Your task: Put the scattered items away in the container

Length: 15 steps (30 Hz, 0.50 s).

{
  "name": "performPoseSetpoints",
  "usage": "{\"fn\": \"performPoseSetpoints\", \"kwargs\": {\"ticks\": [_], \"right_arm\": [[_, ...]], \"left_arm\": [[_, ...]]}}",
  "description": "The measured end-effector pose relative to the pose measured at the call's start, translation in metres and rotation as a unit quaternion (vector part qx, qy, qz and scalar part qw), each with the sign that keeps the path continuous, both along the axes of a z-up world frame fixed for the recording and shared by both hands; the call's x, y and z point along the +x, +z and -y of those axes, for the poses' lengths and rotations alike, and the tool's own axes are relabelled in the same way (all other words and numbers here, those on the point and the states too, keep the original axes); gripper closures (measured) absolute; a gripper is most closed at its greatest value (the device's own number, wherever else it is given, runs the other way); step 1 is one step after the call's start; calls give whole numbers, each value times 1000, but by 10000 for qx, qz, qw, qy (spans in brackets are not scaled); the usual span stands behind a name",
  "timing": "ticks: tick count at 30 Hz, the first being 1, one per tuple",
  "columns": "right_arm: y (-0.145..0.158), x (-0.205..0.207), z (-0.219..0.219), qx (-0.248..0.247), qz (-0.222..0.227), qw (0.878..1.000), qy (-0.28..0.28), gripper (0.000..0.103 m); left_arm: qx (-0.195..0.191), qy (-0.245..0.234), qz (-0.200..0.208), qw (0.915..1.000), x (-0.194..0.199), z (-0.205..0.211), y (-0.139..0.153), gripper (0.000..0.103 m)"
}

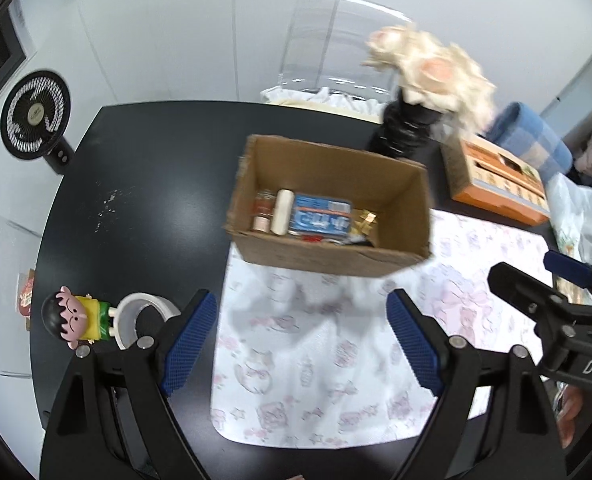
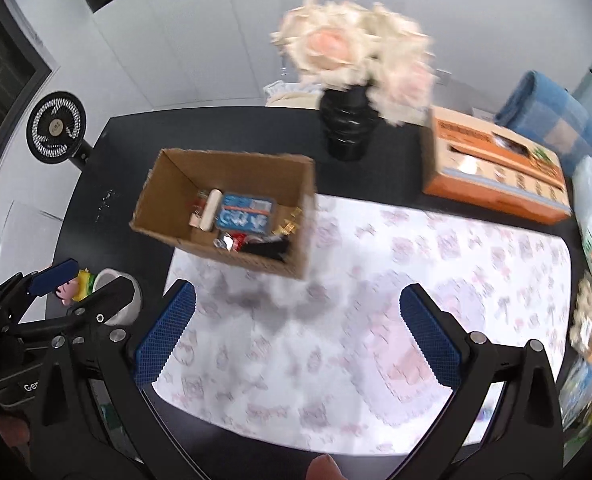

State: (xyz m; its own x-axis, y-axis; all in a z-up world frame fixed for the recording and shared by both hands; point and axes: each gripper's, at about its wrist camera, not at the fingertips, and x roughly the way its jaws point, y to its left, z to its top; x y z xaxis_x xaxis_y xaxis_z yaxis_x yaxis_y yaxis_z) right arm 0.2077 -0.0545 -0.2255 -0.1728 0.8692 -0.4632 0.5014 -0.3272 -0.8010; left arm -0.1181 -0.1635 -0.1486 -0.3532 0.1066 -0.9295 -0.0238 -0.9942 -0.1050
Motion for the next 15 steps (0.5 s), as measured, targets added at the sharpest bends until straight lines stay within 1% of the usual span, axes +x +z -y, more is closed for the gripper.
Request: {"fn": "performPoseSetpoints", "kwargs": {"ticks": [4, 7, 10, 15], "right_arm": [[48, 16, 0, 44, -219, 9997, -51, 0], [84, 29, -6, 143, -371, 9991, -154, 0], [115, 42, -12, 184, -476, 9983, -266, 0], [159, 64, -18, 205, -619, 9968, -472, 0]], "left_arm": [[-140, -168, -164, 9996, 27, -36, 13, 17], [-131, -322, -201, 9992, 47, -60, 21, 17], [-163, -475, -173, 9986, 69, -83, 28, 17], [-115, -536, 8, 9985, 103, -106, 32, 17]]}}
